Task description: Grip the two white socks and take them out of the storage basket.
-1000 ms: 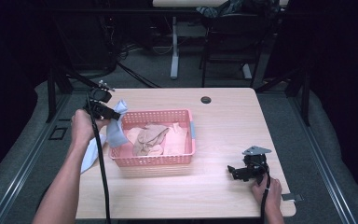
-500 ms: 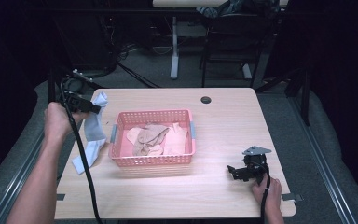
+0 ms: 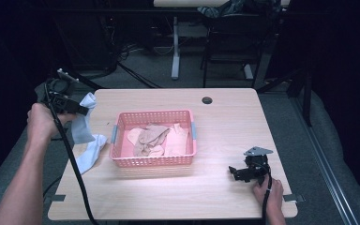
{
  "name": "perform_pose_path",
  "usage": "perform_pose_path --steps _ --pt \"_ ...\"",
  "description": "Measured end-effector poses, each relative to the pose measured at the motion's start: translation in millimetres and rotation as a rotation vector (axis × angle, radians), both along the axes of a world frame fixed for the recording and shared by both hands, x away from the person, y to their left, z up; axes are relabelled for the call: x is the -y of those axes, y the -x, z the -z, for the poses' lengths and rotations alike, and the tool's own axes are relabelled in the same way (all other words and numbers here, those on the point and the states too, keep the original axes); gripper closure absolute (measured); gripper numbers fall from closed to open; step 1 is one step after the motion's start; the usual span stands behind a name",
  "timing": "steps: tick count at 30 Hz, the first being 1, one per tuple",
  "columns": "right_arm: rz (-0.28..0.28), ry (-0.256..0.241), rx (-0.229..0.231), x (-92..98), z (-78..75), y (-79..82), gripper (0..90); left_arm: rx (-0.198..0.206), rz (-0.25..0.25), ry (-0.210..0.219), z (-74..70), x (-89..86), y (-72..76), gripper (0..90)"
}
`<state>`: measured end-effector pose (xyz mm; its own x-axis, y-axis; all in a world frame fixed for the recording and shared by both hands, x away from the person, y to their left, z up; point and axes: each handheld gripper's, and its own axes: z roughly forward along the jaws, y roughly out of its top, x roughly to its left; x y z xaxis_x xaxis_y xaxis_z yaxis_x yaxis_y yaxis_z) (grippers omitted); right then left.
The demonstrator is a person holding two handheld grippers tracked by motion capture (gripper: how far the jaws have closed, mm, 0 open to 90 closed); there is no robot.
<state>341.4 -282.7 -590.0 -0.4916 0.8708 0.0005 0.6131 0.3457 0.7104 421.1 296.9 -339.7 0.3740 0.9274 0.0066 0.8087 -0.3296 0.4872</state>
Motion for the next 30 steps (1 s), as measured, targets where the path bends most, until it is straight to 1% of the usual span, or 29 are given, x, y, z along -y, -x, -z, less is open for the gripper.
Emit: perform_pose_path --steps 6,9,14,16,19,21,25,30 --pt "0.0 0.0 0.0 0.0 0.0 0.0 0.0 -0.033 -0.015 -0.004 4.3 -8.0 -0.1 77.0" --pt "0.0 0.0 0.0 0.0 0.0 0.0 0.0 -0.05 -0.018 -0.014 7.7 -11.5 -0.2 76.9" --pt "0.0 -0.004 0.001 -0.2 0.1 0.0 0.0 -0.08 -0.022 -0.014 14.7 -16.4 0.3 76.9" --pt "0.0 -0.005 0.001 -0.2 0.2 0.0 0.0 -0.092 -0.025 -0.018 18.1 -18.5 0.0 76.9" --pt "0.0 -0.005 0.001 -0.2 0.2 0.0 0.0 -0.103 -0.03 -0.014 24.6 -21.4 -0.8 76.9" --pt "0.001 -0.005 0.001 -0.2 0.1 0.0 0.0 -0.121 -0.034 -0.01 29.3 -23.2 -1.5 76.9" --pt "0.0 -0.004 0.001 -0.2 0.2 0.0 0.0 -0.139 -0.043 -0.005 39.1 -26.6 -2.8 76.9" --pt "0.0 -0.005 0.001 -0.2 0.1 0.0 0.0 -0.151 -0.04 -0.011 49.3 -27.6 -3.6 76.9"
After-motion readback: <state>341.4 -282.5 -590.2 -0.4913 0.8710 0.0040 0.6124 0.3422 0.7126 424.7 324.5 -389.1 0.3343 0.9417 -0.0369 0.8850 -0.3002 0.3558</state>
